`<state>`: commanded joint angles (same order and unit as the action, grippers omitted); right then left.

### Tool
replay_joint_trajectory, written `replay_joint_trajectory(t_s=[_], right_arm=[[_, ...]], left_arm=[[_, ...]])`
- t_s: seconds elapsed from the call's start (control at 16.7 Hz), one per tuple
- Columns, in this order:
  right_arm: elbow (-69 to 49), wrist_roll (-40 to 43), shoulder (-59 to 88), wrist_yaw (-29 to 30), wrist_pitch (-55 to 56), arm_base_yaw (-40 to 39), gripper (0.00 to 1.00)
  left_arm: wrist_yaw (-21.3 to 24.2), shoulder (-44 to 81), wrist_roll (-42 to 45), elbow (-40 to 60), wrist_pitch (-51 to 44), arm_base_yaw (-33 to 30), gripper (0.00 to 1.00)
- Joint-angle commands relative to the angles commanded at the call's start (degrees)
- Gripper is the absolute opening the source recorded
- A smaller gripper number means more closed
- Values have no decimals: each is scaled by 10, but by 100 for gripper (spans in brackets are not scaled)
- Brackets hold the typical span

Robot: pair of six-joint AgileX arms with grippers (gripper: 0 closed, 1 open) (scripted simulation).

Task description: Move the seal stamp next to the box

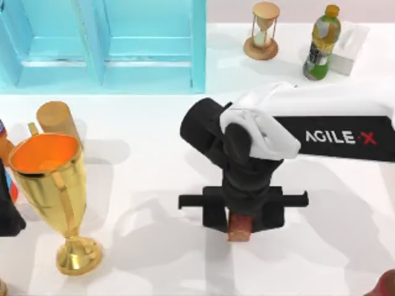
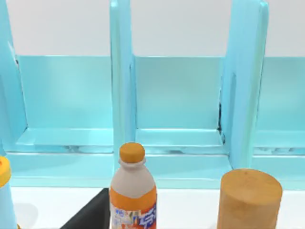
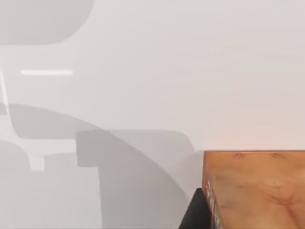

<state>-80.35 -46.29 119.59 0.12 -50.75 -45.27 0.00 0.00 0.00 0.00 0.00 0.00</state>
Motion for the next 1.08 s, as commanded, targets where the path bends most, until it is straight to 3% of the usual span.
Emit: replay_joint_trajectory(t_s=[0.84,1.08], right_arm=[[-62,1,-37,0,-101,3,0],[-86,60,-51,0,-143,62,0]], left_arm=[[0,0,0,0,0,0,100],[0,0,0,0,0,0,100]])
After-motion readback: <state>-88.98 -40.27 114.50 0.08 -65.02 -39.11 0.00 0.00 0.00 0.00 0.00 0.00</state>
